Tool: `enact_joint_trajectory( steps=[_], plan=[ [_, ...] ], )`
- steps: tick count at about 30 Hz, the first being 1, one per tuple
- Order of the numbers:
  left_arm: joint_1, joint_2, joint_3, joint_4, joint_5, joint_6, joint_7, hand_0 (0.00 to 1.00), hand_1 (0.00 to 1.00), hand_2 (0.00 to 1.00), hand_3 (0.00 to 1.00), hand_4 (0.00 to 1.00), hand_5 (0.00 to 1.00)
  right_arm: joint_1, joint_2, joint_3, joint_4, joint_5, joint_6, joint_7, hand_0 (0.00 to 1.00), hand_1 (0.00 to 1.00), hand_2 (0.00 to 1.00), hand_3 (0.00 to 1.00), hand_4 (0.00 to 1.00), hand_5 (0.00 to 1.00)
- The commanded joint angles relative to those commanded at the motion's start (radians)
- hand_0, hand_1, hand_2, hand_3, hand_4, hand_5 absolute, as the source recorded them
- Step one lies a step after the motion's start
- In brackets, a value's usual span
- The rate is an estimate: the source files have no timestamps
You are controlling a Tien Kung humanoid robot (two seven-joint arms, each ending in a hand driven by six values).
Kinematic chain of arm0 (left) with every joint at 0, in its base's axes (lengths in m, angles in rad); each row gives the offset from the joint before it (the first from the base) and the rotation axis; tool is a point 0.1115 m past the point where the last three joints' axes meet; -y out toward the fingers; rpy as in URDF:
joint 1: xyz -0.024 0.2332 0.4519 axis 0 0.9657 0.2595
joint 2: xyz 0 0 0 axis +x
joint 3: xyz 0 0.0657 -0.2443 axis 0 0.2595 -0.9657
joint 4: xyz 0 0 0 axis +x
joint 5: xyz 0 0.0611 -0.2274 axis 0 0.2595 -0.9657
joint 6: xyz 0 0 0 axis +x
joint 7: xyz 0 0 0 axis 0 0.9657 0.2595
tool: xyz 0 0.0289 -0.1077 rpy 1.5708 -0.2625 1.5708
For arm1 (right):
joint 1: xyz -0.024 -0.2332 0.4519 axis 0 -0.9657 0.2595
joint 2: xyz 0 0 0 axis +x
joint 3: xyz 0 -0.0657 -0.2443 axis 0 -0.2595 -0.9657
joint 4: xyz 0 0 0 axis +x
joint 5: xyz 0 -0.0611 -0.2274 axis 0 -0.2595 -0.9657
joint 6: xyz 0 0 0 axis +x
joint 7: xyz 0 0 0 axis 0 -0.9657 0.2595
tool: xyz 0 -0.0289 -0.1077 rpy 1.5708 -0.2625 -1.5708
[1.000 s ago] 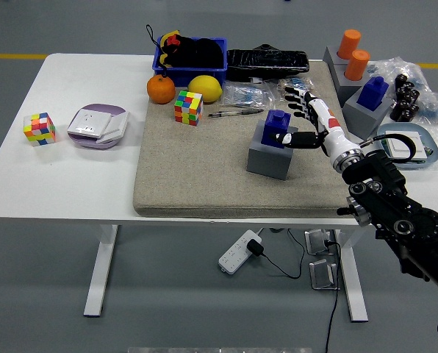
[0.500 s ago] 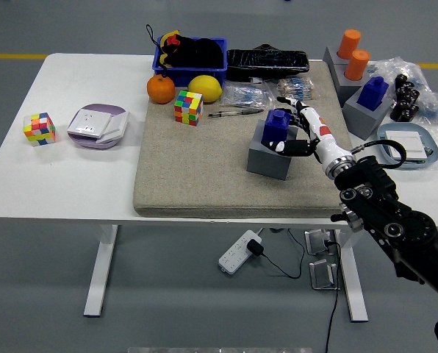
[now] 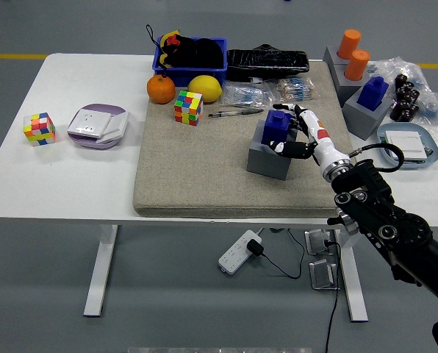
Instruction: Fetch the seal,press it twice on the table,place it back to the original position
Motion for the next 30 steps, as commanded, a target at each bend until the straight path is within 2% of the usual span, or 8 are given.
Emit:
enact_joint_trajectory(
  steps=[2, 3, 8, 9, 13, 15, 18, 30],
  plan=[
    [0.0, 0.001, 0.001, 0.0, -0.001, 0.0, 0.0, 0.83, 0.795, 0.757, 0.815, 0.743, 0.337, 0.001, 0.001, -0.007, -0.001, -0.001, -0.011, 0.0, 0.748, 0.708, 0.688, 0.738, 0.739, 0.002],
    [0.0, 0.001, 0.002, 0.0, -0.001, 0.0, 0.0, 0.83, 0.793, 0.757, 0.815, 0.744, 0.337, 0.002, 0.002, -0.009, -0.002, -0.001, -0.016, 0.0, 0.665, 0.57, 0.558, 0.605, 0.68, 0.002],
    [-0.002, 0.002, 0.004, -0.001, -0.002, 0.0, 0.0, 0.83, 0.793, 0.757, 0.815, 0.744, 0.337, 0.007, 0.003, -0.022, -0.001, 0.017, -0.07, 0.029, 0.665, 0.57, 0.558, 0.605, 0.68, 0.002],
    [-0.002, 0.002, 0.005, -0.001, -0.002, -0.001, 0.0, 0.83, 0.793, 0.757, 0.815, 0.744, 0.337, 0.008, 0.004, -0.022, -0.001, 0.021, -0.079, 0.035, 0.555, 0.448, 0.45, 0.486, 0.611, 0.002],
    [-0.003, 0.004, 0.006, -0.001, -0.002, 0.0, 0.0, 0.83, 0.793, 0.757, 0.815, 0.744, 0.337, 0.01, 0.003, -0.014, -0.001, 0.04, -0.099, 0.053, 0.555, 0.448, 0.45, 0.486, 0.611, 0.002],
    [-0.002, 0.004, 0.007, -0.001, -0.002, 0.0, 0.0, 0.83, 0.794, 0.757, 0.814, 0.744, 0.338, 0.01, 0.0, -0.012, 0.008, 0.04, -0.097, 0.052, 0.515, 0.406, 0.418, 0.431, 0.621, 0.002],
    [0.001, 0.004, 0.008, 0.0, -0.003, 0.0, 0.0, 0.83, 0.794, 0.757, 0.814, 0.744, 0.338, 0.006, -0.005, -0.006, 0.028, 0.029, -0.09, 0.042, 0.515, 0.406, 0.418, 0.431, 0.621, 0.002],
    [0.008, 0.0, -0.009, 0.0, 0.002, 0.0, 0.0, 0.83, 0.794, 0.757, 0.815, 0.744, 0.338, -0.025, -0.058, 0.079, 0.174, -0.079, -0.057, -0.025, 0.505, 0.394, 0.4, 0.406, 0.62, 0.002]
  ],
)
